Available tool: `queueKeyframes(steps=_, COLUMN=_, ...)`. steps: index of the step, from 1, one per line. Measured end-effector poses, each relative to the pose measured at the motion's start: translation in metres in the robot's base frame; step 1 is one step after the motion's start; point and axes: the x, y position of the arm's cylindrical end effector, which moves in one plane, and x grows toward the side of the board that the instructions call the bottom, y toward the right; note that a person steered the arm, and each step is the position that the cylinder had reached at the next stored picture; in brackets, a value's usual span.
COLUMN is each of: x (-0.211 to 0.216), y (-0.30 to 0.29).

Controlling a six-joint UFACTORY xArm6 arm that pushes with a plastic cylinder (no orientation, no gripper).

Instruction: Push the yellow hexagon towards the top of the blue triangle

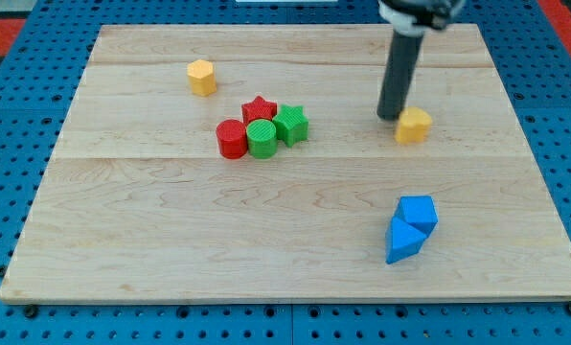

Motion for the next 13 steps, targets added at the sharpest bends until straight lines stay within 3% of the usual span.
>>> queueKeyframes(steps=1, x=-0.045, y=-0.001)
queueKeyframes(steps=2, x=-0.026, y=0.059)
queueKeyframes(steps=3, x=0.020, y=0.032)
queueKeyframes(steps=4, x=0.007, y=0.046)
queueKeyframes(steps=6, x=0.035, y=0.015)
queueKeyframes(steps=8, x=0.020, y=-0.012)
queueKeyframes(steps=9, x=0.060, y=-0.012)
queueKeyframes(steps=10, x=0.060, y=-0.012)
queueKeyframes(steps=11, x=-0.012, y=0.012)
queueKeyframes(steps=12, x=-0.107, y=-0.032)
queueKeyframes(steps=13, x=-0.164, y=-0.151)
